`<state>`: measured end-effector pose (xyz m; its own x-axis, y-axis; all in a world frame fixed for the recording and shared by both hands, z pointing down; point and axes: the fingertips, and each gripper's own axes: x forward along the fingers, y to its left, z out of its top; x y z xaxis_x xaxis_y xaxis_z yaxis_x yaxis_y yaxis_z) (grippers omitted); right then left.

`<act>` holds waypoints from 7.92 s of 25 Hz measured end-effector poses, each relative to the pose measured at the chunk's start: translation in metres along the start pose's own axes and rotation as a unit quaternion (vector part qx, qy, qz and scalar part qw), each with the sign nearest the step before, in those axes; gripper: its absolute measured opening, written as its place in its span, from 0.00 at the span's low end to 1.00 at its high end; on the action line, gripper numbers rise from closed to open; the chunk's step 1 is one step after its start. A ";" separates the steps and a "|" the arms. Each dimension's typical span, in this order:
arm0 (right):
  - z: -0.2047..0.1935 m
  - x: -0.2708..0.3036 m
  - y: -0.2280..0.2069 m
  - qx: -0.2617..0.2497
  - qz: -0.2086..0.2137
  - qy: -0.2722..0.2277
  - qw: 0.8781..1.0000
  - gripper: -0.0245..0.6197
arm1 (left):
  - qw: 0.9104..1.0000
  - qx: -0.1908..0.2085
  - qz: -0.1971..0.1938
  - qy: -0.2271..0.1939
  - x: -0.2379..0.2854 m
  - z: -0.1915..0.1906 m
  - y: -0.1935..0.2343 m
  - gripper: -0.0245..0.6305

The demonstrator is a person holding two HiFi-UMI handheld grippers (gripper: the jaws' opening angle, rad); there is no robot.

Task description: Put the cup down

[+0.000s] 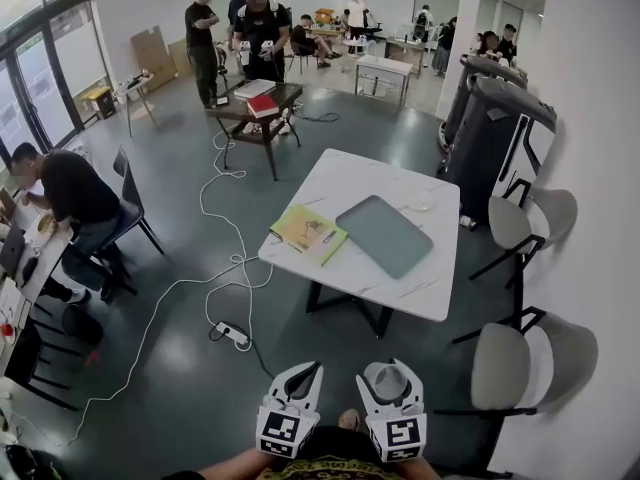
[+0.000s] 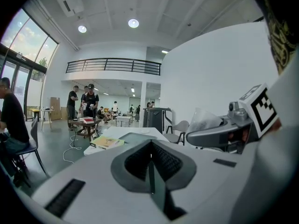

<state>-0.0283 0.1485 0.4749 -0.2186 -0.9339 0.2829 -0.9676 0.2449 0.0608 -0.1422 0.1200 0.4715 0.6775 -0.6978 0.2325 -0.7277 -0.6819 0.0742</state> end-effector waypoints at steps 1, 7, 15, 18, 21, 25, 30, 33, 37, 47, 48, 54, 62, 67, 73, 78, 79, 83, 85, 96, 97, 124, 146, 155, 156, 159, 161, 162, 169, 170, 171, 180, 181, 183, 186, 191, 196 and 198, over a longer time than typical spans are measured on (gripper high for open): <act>0.000 0.002 -0.007 0.000 0.002 -0.002 1.000 0.47 | 1.000 0.001 0.002 -0.001 0.006 0.002 -0.002 0.05; 0.006 0.009 -0.046 0.001 0.008 -0.011 1.000 0.47 | 1.000 0.010 0.009 -0.007 0.040 0.016 -0.019 0.05; 0.000 0.008 -0.079 0.007 0.022 -0.013 1.000 0.47 | 1.000 0.014 0.018 -0.005 0.069 0.023 -0.040 0.05; -0.001 0.007 -0.086 0.007 0.029 -0.015 0.999 0.47 | 1.000 0.016 0.021 -0.001 0.075 0.021 -0.047 0.05; -0.005 0.007 -0.092 0.005 0.032 -0.016 0.999 0.47 | 1.000 0.017 0.023 0.002 0.078 0.020 -0.053 0.05; -0.007 0.005 -0.097 0.011 0.030 -0.013 0.999 0.47 | 1.000 0.017 0.025 0.007 0.080 0.018 -0.055 0.05; -0.008 0.008 -0.097 0.013 0.028 -0.008 0.999 0.47 | 1.000 0.026 0.015 0.008 0.084 0.020 -0.056 0.05; -0.009 0.015 -0.098 0.016 0.024 -0.001 1.000 0.47 | 1.000 0.022 0.008 0.011 0.091 0.016 -0.050 0.05; -0.009 0.029 -0.101 0.016 0.016 0.004 1.000 0.47 | 1.000 0.021 -0.007 0.011 0.108 0.018 -0.043 0.05; 0.004 0.078 -0.112 0.025 -0.009 0.013 1.000 0.47 | 0.999 0.029 -0.038 0.016 0.149 0.030 -0.005 0.05; 0.006 0.083 -0.112 0.026 -0.011 0.013 1.000 0.47 | 0.999 0.029 -0.041 0.017 0.153 0.031 -0.002 0.05; 0.011 0.106 -0.117 0.031 -0.026 0.021 0.999 0.47 | 0.998 0.034 -0.056 0.008 0.173 0.043 0.018 0.05; 0.028 0.125 -0.126 0.022 -0.047 0.017 0.998 0.47 | 0.997 0.033 -0.074 0.000 0.194 0.054 0.034 0.05; 0.039 0.130 -0.129 0.016 -0.067 0.015 0.998 0.47 | 0.995 0.037 -0.092 -0.012 0.203 0.065 0.038 0.05; 0.041 0.140 -0.127 0.017 -0.085 0.017 0.996 0.47 | 0.993 0.038 -0.107 -0.015 0.207 0.066 0.051 0.05; 0.046 0.156 -0.118 0.017 -0.091 0.014 0.996 0.47 | 0.993 0.038 -0.110 -0.015 0.209 0.065 0.070 0.05; 0.046 0.159 -0.115 0.016 -0.091 0.015 0.996 0.47 | 0.993 0.037 -0.112 -0.015 0.210 0.065 0.073 0.05; 0.048 0.168 -0.109 0.016 -0.094 0.019 0.995 0.47 | 0.992 0.035 -0.116 -0.018 0.210 0.065 0.083 0.05; 0.050 0.173 -0.106 0.012 -0.092 0.021 0.995 0.47 | 0.993 0.032 -0.114 -0.018 0.210 0.065 0.090 0.05; 0.060 0.192 -0.103 0.000 -0.081 0.024 0.996 0.47 | 0.994 0.020 -0.104 -0.018 0.215 0.067 0.108 0.05; 0.060 0.195 -0.103 0.000 -0.079 0.024 0.997 0.47 | 0.994 0.021 -0.104 -0.018 0.217 0.067 0.109 0.05; 0.066 0.277 -0.205 0.007 -0.022 0.024 0.999 0.47 | 0.999 0.009 -0.051 -0.004 0.332 0.094 0.118 0.05; 0.044 0.316 -0.260 0.010 0.050 0.023 0.998 0.47 | 0.999 0.000 0.025 0.027 0.389 0.081 0.109 0.05; 0.029 0.335 -0.272 -0.002 0.072 0.036 0.997 0.47 | 0.998 -0.005 0.039 0.042 0.408 0.064 0.110 0.05; 0.027 0.338 -0.274 -0.003 0.072 0.038 0.997 0.47 | 0.998 -0.006 0.040 0.043 0.410 0.062 0.110 0.05; 0.020 0.345 -0.279 -0.007 0.075 0.041 0.996 0.47 | 0.998 -0.006 0.043 0.048 0.419 0.055 0.112 0.05; 0.016 0.351 -0.281 -0.010 0.080 0.042 0.996 0.47 | 0.998 -0.006 0.047 0.052 0.425 0.050 0.115 0.05; 0.014 0.353 -0.282 -0.012 0.082 0.044 0.996 0.47 | 0.997 -0.007 0.050 0.054 0.428 0.047 0.116 0.05; -0.003 0.369 -0.289 -0.020 0.094 0.061 0.994 0.47 | 0.996 -0.011 0.061 0.071 0.442 0.030 0.120 0.05; -0.006 0.370 -0.290 -0.020 0.094 0.063 0.993 0.47 | 0.995 -0.011 0.062 0.075 0.443 0.027 0.119 0.05; -0.007 0.372 -0.290 -0.020 0.096 0.064 0.993 0.47 | 0.995 -0.011 0.062 0.078 0.445 0.024 0.119 0.05; -0.026 0.387 -0.296 -0.021 0.102 0.073 0.992 0.47 | 0.992 -0.002 0.061 0.112 0.459 -0.004 0.116 0.05; -0.029 0.389 -0.297 -0.023 0.102 0.076 0.992 0.47 | 0.991 0.000 0.060 0.117 0.461 -0.008 0.115 0.05; -0.036 0.393 -0.299 -0.026 0.102 0.080 0.991 0.47 | 0.990 0.002 0.060 0.127 0.462 -0.016 0.115 0.05; -0.045 0.398 -0.302 -0.027 0.101 0.088 0.991 0.47 | 0.989 0.002 0.063 0.137 0.464 -0.025 0.117 0.05; -0.058 0.406 -0.305 -0.032 0.099 0.098 0.990 0.47 | 0.987 -0.007 0.068 0.146 0.469 -0.034 0.121 0.05; -0.071 0.416 -0.308 -0.035 0.098 0.110 0.988 0.47 | 0.985 -0.015 0.070 0.155 0.475 -0.042 0.124 0.05; -0.077 0.420 -0.310 -0.038 0.100 0.118 0.987 0.47 | 0.985 -0.017 0.070 0.157 0.478 -0.043 0.124 0.05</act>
<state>0.1892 -0.2993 0.6484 -0.3595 -0.7811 0.5105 -0.8943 0.4446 0.0505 0.0869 -0.2887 0.6339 0.5083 -0.6778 0.5313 -0.8182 -0.5726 0.0523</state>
